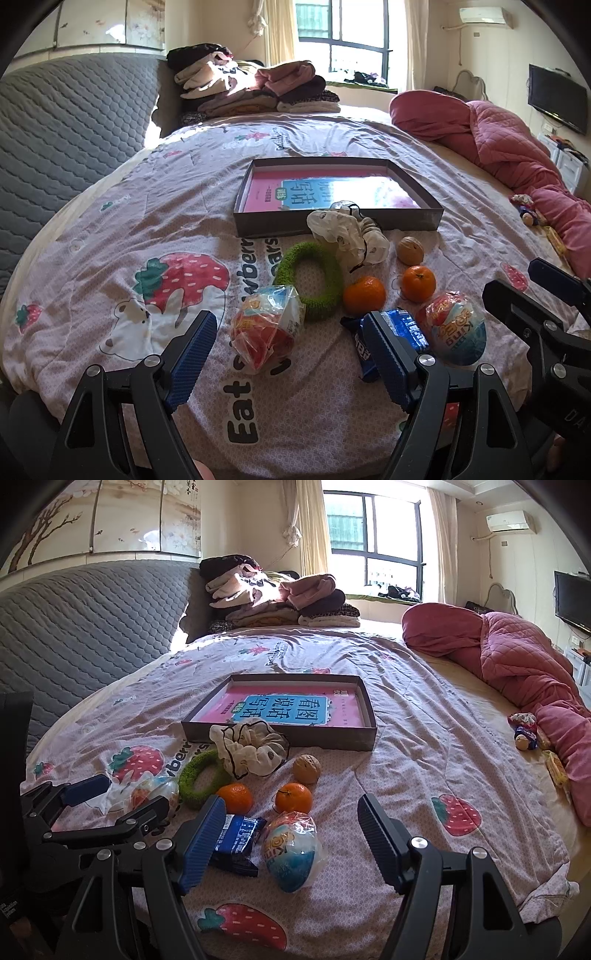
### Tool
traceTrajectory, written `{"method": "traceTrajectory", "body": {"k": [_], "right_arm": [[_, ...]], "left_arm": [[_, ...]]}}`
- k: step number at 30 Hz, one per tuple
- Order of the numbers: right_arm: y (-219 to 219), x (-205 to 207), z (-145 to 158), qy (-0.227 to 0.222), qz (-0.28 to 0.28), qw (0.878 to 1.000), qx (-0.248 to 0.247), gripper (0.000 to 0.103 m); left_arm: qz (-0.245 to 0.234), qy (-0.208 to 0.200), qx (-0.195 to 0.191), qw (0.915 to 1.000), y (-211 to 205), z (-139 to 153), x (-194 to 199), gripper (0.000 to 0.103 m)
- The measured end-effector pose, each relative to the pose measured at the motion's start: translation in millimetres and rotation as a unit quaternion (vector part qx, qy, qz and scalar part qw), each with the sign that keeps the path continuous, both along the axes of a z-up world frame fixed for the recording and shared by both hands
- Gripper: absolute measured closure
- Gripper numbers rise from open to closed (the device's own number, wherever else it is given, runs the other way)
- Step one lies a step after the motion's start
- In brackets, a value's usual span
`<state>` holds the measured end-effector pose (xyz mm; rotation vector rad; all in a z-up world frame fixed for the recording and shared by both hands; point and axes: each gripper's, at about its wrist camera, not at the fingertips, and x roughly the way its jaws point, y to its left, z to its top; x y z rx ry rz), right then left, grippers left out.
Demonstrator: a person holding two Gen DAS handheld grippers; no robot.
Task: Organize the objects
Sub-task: 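Grasp the red candy bag with the left gripper while the right gripper grasps the wrapped ball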
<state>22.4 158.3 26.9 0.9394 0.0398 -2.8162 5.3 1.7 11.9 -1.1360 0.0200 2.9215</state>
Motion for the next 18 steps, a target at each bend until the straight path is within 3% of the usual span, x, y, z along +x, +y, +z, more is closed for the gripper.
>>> {"method": "traceTrajectory", "body": {"k": [18], "right_arm": [[2.2,0.2,-6.8,-0.015,0.001,1.000,0.005,0.030]], "left_arm": [[-0.003,-0.012,0.003,0.9999,0.5,-4.8,-0.8,0.021]]}}
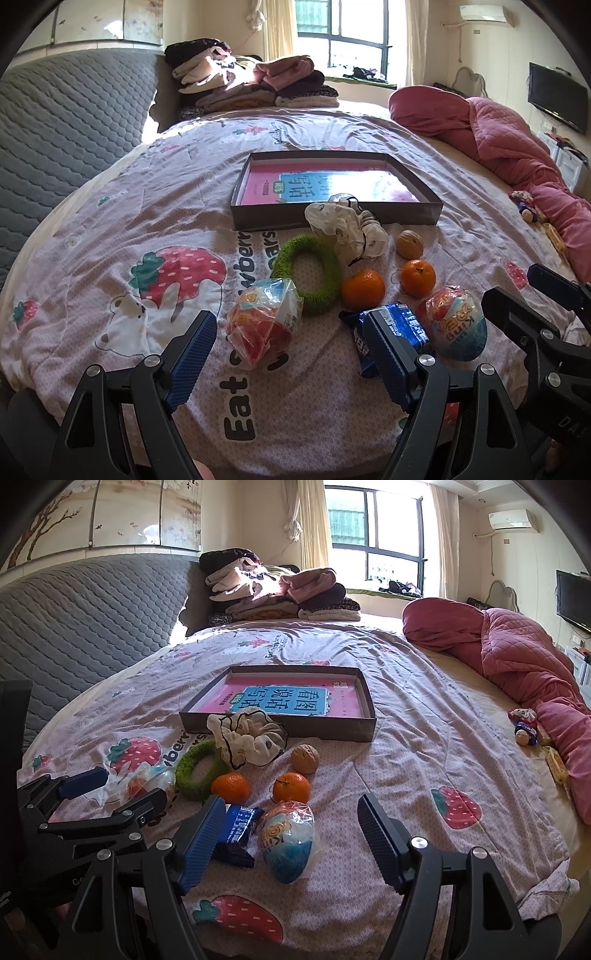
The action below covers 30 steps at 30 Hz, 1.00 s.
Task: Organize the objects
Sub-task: 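Grasp the red candy bag with the left gripper while the right gripper grasps the wrapped ball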
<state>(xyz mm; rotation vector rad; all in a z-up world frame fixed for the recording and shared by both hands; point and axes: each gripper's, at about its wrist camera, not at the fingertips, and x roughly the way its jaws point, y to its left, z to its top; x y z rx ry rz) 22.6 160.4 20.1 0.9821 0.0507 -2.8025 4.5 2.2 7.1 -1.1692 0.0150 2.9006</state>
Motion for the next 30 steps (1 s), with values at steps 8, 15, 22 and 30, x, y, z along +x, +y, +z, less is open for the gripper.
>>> {"method": "traceTrajectory", "body": {"k": [8,15,22,30], "right_arm": [[3.0,-0.8,-10.1,-0.021,0.005,1.000,0.000,0.030],[6.4,-1.5,-21.9,-0.043,0.007,0.999,0.003,0.030],[8.2,-5.2,-30.4,-0.058,0.009,0.998,-0.007,0.030],[14.9,-14.0,-34.9,-0.063,-0.008,0.998,-0.021,0.030]], "left_arm": [[-0.008,-0.030,0.006,0.9995,-2.7,-12.7,-4.2,0.021],[-0.017,-0.056,0.013,0.9982,-5.3,-23.1,-4.5,0.021],[-0.012,-0.064,0.024,0.9976,-15.3,-26.8,-6.7,0.021],[0.001,-0.068,0.028,0.9973,-28.5,-29.4,-17.9,0.021]]}}
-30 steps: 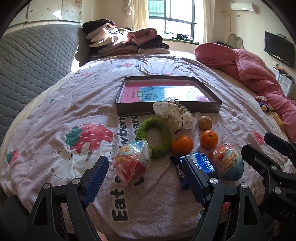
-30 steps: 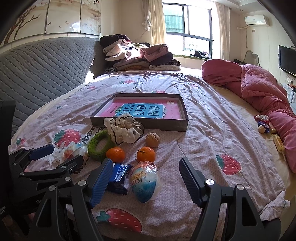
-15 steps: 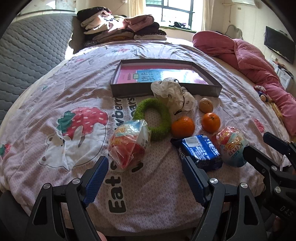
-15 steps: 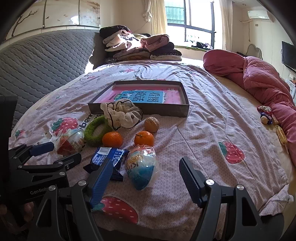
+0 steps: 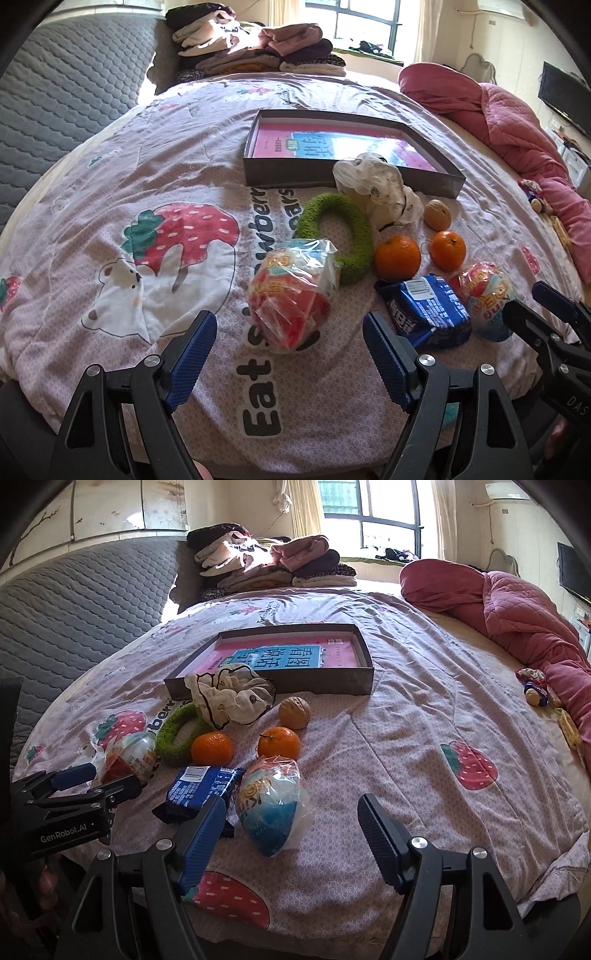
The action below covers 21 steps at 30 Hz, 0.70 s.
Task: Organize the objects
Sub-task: 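Grasp the red candy bag with the left gripper while the right gripper grasps the wrapped ball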
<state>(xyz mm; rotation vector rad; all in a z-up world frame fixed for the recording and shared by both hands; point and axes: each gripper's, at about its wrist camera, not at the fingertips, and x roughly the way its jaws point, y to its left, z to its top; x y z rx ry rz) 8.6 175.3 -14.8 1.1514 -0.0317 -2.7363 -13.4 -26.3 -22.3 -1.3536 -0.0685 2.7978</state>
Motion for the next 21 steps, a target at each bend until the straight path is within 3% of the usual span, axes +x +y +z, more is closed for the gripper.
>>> {"method": "traceTrajectory", "body": {"k": [18,21], "right_arm": [[-2.8,-19.9,-19.2,-0.017,-0.001,1.000,-0.015,0.031],[-5.5,-22.0,-22.2,-0.021,0.005,1.000,-0.015,0.034]], "left_arm": [[-0.026,-0.016,0.025,0.9992,3.7,-23.4,-33.9,0.021],[-0.029,-0.015,0.029,0.9991,3.6,-24.8,-37.1,0.029]]}}
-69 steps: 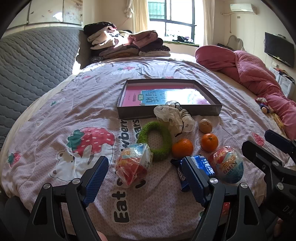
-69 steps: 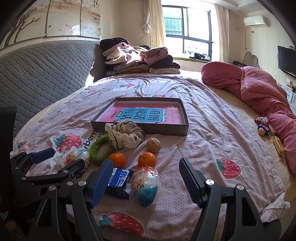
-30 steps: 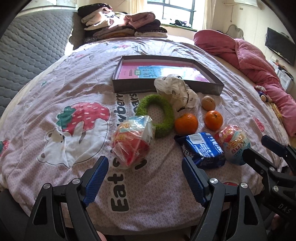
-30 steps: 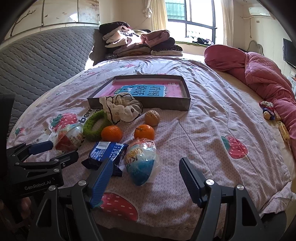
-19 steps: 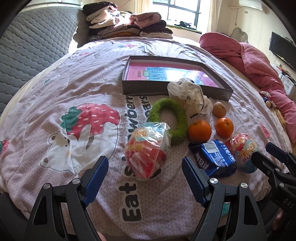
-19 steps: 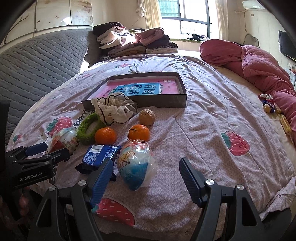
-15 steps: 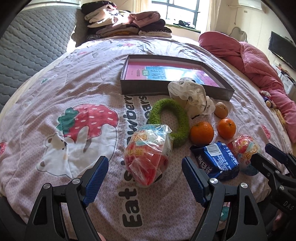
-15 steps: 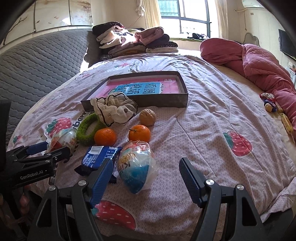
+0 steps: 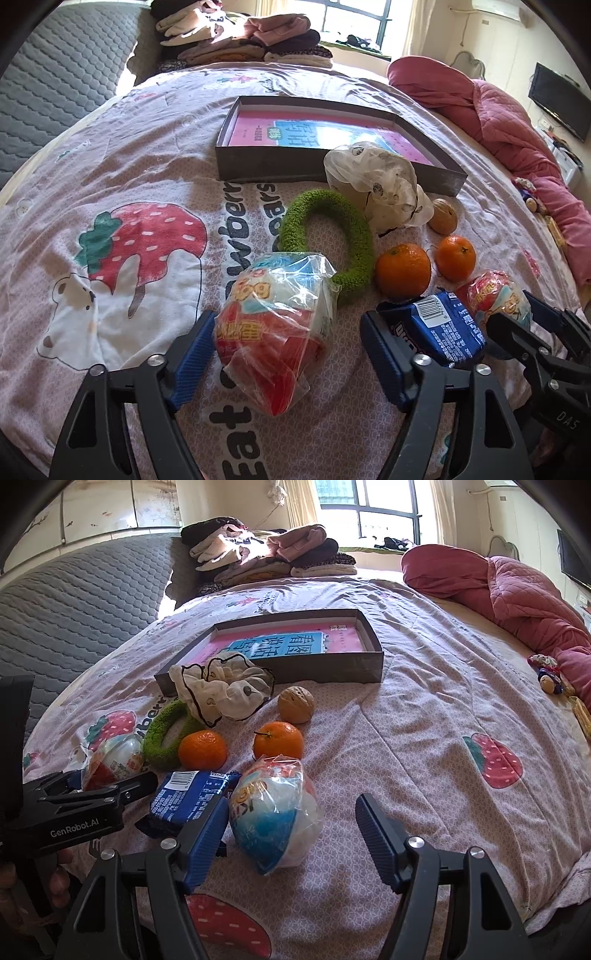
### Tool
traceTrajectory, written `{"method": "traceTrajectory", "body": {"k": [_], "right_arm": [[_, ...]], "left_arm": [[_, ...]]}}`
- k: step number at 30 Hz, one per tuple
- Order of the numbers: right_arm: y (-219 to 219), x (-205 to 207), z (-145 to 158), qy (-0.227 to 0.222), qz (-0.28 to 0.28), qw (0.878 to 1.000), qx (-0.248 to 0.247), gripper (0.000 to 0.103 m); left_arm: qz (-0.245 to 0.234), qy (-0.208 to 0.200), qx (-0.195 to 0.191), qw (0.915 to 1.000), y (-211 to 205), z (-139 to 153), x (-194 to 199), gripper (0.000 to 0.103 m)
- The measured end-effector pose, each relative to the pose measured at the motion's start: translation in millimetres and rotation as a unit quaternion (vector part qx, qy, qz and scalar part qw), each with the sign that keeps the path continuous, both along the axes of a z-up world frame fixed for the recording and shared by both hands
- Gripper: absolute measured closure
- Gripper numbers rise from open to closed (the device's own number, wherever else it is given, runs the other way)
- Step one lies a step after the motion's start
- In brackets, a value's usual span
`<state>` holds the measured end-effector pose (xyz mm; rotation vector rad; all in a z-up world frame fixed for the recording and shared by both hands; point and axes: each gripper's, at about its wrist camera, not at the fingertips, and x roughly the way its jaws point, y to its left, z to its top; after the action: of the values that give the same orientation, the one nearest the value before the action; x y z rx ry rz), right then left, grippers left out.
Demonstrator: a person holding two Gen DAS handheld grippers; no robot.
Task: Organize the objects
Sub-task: 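Grasp the red candy bag with the left gripper while the right gripper grasps the wrapped ball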
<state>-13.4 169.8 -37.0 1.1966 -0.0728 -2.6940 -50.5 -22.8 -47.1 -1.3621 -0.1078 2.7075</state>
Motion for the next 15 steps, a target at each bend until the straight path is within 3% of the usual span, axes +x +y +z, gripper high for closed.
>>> {"method": "traceTrajectory", "body": {"k": [8,15], "right_arm": [[-10.4,-2.7,-5.5,-0.003,0.024,1.000,0.004,0.049],[-7.1,-2.8,-5.8,0.000,0.026,1.000,-0.006,0.051]], "left_arm": [[-0.010,-0.004,0.029,0.9995,-4.9,-4.4,-3.1,0.048],[-0.016,0.001,0.027,0.9995,-1.8,-3.5,-0.1,0.049]]}}
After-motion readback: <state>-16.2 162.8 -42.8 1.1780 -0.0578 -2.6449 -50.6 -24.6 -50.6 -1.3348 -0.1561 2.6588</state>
